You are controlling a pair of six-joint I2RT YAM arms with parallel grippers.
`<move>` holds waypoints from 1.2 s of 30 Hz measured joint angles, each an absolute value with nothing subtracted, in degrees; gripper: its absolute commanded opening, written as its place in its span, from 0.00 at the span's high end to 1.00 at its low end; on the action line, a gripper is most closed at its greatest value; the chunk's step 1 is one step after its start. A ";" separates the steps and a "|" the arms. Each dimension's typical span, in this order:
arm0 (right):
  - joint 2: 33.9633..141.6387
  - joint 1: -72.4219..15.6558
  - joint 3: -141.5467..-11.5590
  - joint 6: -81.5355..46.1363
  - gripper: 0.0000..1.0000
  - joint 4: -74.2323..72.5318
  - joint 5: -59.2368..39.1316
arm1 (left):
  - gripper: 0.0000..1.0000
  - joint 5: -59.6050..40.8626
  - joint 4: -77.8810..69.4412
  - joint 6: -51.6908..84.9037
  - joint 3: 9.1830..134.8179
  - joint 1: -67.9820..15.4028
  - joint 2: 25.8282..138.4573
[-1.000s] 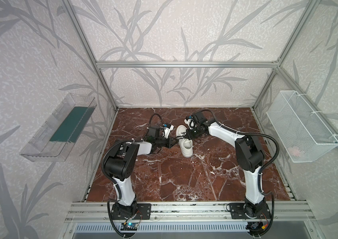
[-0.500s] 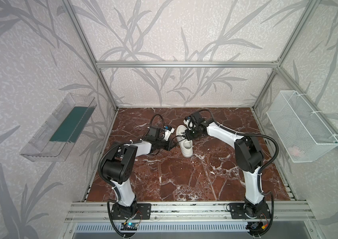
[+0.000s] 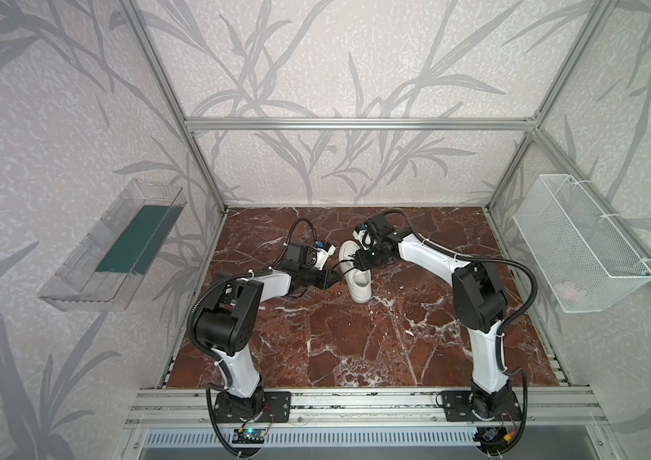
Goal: Tie the shoes
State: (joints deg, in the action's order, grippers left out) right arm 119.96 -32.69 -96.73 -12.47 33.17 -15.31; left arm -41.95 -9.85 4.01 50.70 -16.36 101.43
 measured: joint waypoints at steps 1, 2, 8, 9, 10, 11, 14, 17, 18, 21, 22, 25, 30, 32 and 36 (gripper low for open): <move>119.90 -32.64 -97.34 -12.53 0.55 33.47 -15.92 | 0.61 -41.87 -9.89 3.75 50.65 -16.27 101.12; 119.83 -32.60 -97.78 -12.56 0.54 33.74 -16.53 | 0.55 -41.82 -9.91 3.64 50.61 -16.05 100.86; 117.69 -31.48 -97.76 -12.78 0.14 35.68 -19.05 | 0.01 -41.06 -13.02 4.27 48.23 -15.59 99.22; 116.81 -31.09 -97.54 -12.82 0.01 35.77 -19.44 | 0.01 -40.56 -13.82 4.71 47.31 -15.49 98.63; 115.46 -30.48 -96.82 -12.75 0.01 35.66 -19.90 | 0.01 -39.97 -14.61 5.17 46.33 -15.40 97.93; 113.49 -29.65 -95.48 -12.38 0.01 35.14 -20.32 | 0.01 -39.13 -15.35 5.65 45.47 -15.38 97.21; 105.91 -26.63 -89.34 -11.79 0.01 33.01 -21.47 | 0.01 -37.47 -19.11 7.77 43.59 -15.18 95.11; 96.90 -22.98 -82.00 -10.26 0.01 29.91 -21.15 | 0.01 -36.84 -26.00 10.72 41.36 -14.61 93.17; 94.30 -21.89 -79.66 -9.63 0.01 28.82 -20.64 | 0.01 -36.40 -28.12 11.75 40.77 -14.37 92.62; 85.86 -18.35 -70.39 -7.92 0.01 23.66 -16.91 | 0.01 -33.67 -34.48 14.85 38.92 -13.54 90.85; 83.11 -17.04 -66.46 -7.64 0.01 21.26 -15.14 | 0.01 -31.70 -36.47 16.27 38.06 -13.34 90.02; 76.27 -12.53 -53.95 -7.35 0.01 13.34 -11.38 | 0.01 -27.49 -39.16 18.81 36.91 -13.10 88.07; 67.68 -4.16 -37.91 -5.02 0.01 4.21 -9.50 | 0.01 -22.46 -38.83 16.97 36.75 -12.97 83.57; 64.18 -3.68 -33.50 -4.40 0.01 0.14 -8.97 | 0.01 -19.16 -37.32 14.41 35.92 -12.97 80.07; 61.89 -3.77 -29.10 -4.40 0.01 -7.60 -6.90 | 0.01 -8.32 -33.28 8.86 34.04 -12.99 71.90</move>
State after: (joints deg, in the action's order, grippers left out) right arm 61.89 -3.77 -29.10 -4.40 -7.60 -6.90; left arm -8.32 -33.28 8.86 34.04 -12.99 71.90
